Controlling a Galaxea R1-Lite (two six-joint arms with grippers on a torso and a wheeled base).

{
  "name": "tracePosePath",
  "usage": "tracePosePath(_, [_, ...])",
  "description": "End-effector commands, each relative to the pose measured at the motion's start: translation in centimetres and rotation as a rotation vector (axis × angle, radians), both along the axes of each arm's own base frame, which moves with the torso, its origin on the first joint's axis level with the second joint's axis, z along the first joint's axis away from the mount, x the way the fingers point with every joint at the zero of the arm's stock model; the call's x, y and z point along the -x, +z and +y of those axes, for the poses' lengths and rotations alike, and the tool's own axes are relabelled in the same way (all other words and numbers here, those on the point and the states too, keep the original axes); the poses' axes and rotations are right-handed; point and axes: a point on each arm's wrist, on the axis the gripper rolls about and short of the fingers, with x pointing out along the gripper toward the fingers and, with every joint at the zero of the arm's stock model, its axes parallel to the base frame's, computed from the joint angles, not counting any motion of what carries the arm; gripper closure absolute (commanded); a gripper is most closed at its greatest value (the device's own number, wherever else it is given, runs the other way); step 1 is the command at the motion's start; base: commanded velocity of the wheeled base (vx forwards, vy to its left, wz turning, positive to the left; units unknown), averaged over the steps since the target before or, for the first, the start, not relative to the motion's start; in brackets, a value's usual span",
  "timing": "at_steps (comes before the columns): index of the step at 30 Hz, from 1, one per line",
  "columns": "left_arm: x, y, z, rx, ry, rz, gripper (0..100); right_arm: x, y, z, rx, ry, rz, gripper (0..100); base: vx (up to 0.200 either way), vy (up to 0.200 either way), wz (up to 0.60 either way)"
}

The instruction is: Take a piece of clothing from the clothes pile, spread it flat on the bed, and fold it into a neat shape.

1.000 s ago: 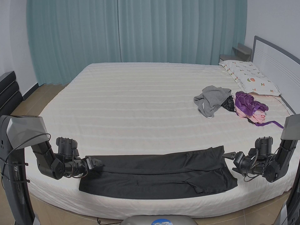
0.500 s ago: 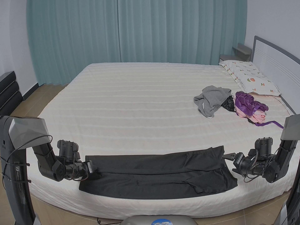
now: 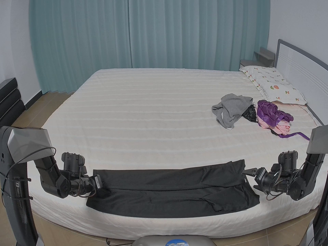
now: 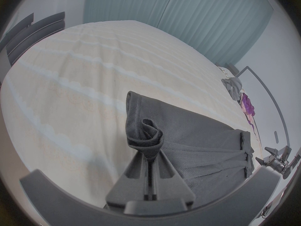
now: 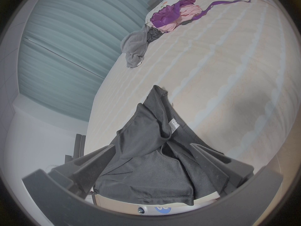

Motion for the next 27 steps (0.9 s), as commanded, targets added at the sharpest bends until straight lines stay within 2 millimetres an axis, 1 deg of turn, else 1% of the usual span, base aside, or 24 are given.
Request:
tracePosePath(1, [-0.1, 0.7, 0.2, 0.004, 0.007, -0.02, 100, -0.1, 0.0, -0.2, -0.001, -0.008, -0.004, 0, 0.0, 0.0, 0.0])
tracePosePath(2, [0.0, 0.7, 0.1, 0.016, 0.019, -0.013, 100, -0.2, 0.1, -0.6, -0.001, -0.023, -0.008, 0, 0.0, 0.0, 0.0])
tracePosePath(4, [0.2, 0.5, 0.0, 0.019, 0.02, -0.004, 100, -0.2, 0.0, -0.7, -0.001, -0.028, -0.007, 0, 0.0, 0.0, 0.0])
tracePosePath(11, [0.3, 0.5, 0.0, 0.021, 0.023, -0.001, 100, -0.2, 0.1, -0.7, -0.001, -0.028, -0.008, 0, 0.0, 0.0, 0.0])
tracePosePath(13, [0.3, 0.5, 0.0, 0.021, 0.023, -0.001, 100, -0.2, 0.1, -0.7, -0.001, -0.028, -0.008, 0, -0.2, 0.0, 0.0])
tracePosePath(17, [0.0, 0.6, 0.0, 0.022, 0.023, -0.011, 100, -0.3, 0.1, -0.8, 0.0, -0.03, -0.01, 0, -0.2, 0.0, 0.0])
tracePosePath(22, [-0.5, 0.8, -0.1, 0.032, 0.03, -0.043, 100, -0.3, 0.1, -1.0, 0.001, -0.037, -0.015, 0, 0.0, 0.0, 0.0])
tracePosePath(27, [-1.3, 1.4, -0.2, 0.079, 0.069, -0.104, 100, -0.4, 0.2, -1.0, 0.001, -0.039, -0.032, 0, 0.0, 0.0, 0.0])
